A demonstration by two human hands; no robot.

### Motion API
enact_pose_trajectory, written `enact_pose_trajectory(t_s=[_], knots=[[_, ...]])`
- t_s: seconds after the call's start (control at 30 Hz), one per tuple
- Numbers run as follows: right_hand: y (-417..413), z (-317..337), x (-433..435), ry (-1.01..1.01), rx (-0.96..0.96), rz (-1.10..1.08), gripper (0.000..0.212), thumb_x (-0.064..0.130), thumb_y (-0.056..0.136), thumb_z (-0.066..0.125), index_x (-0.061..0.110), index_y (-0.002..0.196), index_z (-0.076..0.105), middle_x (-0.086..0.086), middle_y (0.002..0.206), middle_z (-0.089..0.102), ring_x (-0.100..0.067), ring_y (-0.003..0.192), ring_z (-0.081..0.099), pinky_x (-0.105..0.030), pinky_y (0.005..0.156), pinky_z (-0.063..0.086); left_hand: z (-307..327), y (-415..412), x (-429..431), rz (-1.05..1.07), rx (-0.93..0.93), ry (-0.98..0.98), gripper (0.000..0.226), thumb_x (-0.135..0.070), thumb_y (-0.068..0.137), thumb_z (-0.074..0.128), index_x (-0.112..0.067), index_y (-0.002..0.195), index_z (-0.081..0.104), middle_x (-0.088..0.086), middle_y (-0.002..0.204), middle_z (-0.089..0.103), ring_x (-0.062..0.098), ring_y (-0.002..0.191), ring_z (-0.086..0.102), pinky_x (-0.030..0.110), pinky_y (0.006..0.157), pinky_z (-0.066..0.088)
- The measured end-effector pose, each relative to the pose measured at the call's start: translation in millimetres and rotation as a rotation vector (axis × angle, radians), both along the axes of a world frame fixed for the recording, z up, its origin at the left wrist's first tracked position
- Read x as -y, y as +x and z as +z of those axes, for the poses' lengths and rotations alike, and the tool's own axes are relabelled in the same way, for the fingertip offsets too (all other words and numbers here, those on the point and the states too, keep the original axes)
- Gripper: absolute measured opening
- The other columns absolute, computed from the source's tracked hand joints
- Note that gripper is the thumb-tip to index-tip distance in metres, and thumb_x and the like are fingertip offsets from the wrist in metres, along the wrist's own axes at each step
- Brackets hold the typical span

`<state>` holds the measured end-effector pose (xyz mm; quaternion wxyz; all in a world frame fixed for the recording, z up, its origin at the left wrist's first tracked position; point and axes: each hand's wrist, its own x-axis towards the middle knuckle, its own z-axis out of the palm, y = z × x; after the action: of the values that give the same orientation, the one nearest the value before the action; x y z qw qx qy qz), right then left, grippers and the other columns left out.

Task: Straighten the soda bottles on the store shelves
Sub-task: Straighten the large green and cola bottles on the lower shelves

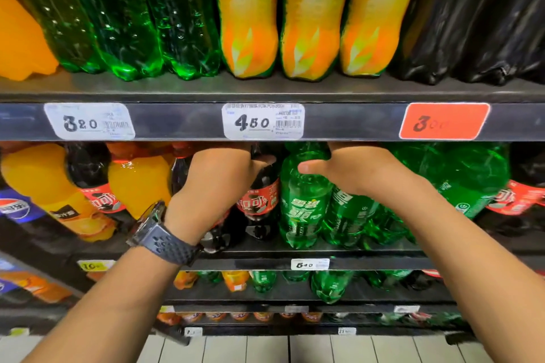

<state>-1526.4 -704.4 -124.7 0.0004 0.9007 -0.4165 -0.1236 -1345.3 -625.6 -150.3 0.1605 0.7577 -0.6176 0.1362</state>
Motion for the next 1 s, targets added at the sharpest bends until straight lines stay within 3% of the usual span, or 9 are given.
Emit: enact_pose_trajectory(t_s=[0.1, 0.17, 0.27, 0.33, 0.43, 0.63, 0.73, 0.9, 1.0], knots=[[-1.9, 2.6, -2.9, 0.005, 0.057, -0.033, 0.045, 0.048, 0.101, 0.029, 0.032, 0.142, 0.036, -0.009, 0.112, 0.057, -0.03, 0.098, 0.061, -0.033, 0.076, 0.049, -5.2, -4.1, -5.7, -0.063, -0.002, -0.095, 0.043, -0.05, 0.088, 0.059, -0.012, 0.106, 0.066, 0.013, 0.079, 0.065, 0.035, 0.075, 0.063, 0.031, 0.055, 0.036], [-3.7, -4.2, -6.5, -0.009, 0.205, -0.057, 0.048, 0.056, 0.096, 0.037, 0.015, 0.111, 0.055, -0.006, 0.085, 0.059, -0.028, 0.084, 0.061, -0.032, 0.067, 0.046, -11.4, -10.5, -13.5, -0.039, -0.061, -0.13, 0.04, -0.049, 0.086, 0.062, -0.009, 0.081, 0.061, 0.012, 0.062, 0.054, 0.036, 0.066, 0.058, 0.032, 0.055, 0.035], [-20.9, -24.5, -14.9, -0.114, 0.632, -0.092, 0.055, 0.061, 0.087, 0.051, 0.011, 0.064, 0.043, -0.001, 0.055, 0.045, -0.018, 0.057, 0.049, -0.031, 0.054, 0.034, -34.5, -30.6, -33.9, -0.103, -0.111, -0.297, 0.039, -0.036, 0.088, 0.061, -0.005, 0.111, 0.054, 0.013, 0.099, 0.053, 0.031, 0.093, 0.05, 0.04, 0.081, 0.044], [-43.1, -44.7, -26.3, -0.203, 0.95, -0.026, 0.036, 0.047, 0.088, 0.058, 0.011, 0.085, 0.056, 0.001, 0.078, 0.058, -0.011, 0.073, 0.056, -0.027, 0.066, 0.043, -56.9, -51.1, -50.1, -0.228, -0.195, -0.357, 0.049, -0.027, 0.09, 0.058, -0.003, 0.132, 0.047, 0.012, 0.125, 0.047, 0.027, 0.119, 0.044, 0.039, 0.102, 0.039], [-86.7, -85.4, -46.7, -0.157, 1.222, -0.005, 0.023, 0.023, 0.093, 0.059, 0.021, 0.116, 0.058, 0.013, 0.11, 0.059, -0.004, 0.101, 0.059, -0.015, 0.088, 0.043, -91.5, -85.4, -67.4, -0.323, -0.469, -0.25, 0.047, -0.022, 0.09, 0.06, -0.013, 0.134, 0.047, 0.0, 0.135, 0.044, 0.014, 0.128, 0.04, 0.034, 0.104, 0.038], [-177.5, -154.7, -63.4, -0.075, 1.167, -0.404, 0.036, 0.011, 0.087, 0.065, 0.043, 0.102, 0.058, 0.022, 0.099, 0.065, 0.004, 0.092, 0.062, -0.013, 0.061, 0.047, -89.4, -125.2, -50.4, -0.435, -0.476, -0.171, 0.045, -0.024, 0.093, 0.055, -0.013, 0.136, 0.048, -0.003, 0.135, 0.046, 0.012, 0.129, 0.041, 0.028, 0.108, 0.034], [-199.3, -138.5, -46.9, -0.126, 1.197, -0.402, 0.025, 0.028, 0.089, 0.061, 0.041, 0.11, 0.055, 0.024, 0.105, 0.062, 0.005, 0.098, 0.059, -0.004, 0.075, 0.042, -56.1, -127.3, -18.3, -0.465, -0.33, -0.249, 0.048, -0.016, 0.091, 0.057, -0.004, 0.136, 0.046, 0.008, 0.134, 0.048, 0.021, 0.129, 0.042, 0.032, 0.111, 0.032], [-197.1, -89.1, -0.2, -0.187, 1.262, -0.28, 0.044, 0.029, 0.087, 0.064, 0.017, 0.127, 0.05, 0.006, 0.122, 0.058, -0.005, 0.11, 0.057, -0.019, 0.097, 0.043, -26.0, -141.7, 25.6, -0.281, -0.258, -0.105, 0.034, -0.032, 0.088, 0.062, -0.005, 0.106, 0.05, 0.016, 0.095, 0.056, 0.034, 0.092, 0.05, 0.038, 0.076, 0.041], [-183.5, -68.0, 18.4, -0.238, 1.143, -0.257, 0.039, 0.038, 0.083, 0.068, 0.008, 0.1, 0.05, -0.004, 0.093, 0.055, -0.019, 0.086, 0.054, -0.026, 0.073, 0.04, -29.2, -151.1, 37.8, -0.251, -0.294, -0.019, 0.043, -0.032, 0.086, 0.067, -0.002, 0.108, 0.046, 0.013, 0.085, 0.051, 0.036, 0.088, 0.052, 0.036, 0.069, 0.037]])
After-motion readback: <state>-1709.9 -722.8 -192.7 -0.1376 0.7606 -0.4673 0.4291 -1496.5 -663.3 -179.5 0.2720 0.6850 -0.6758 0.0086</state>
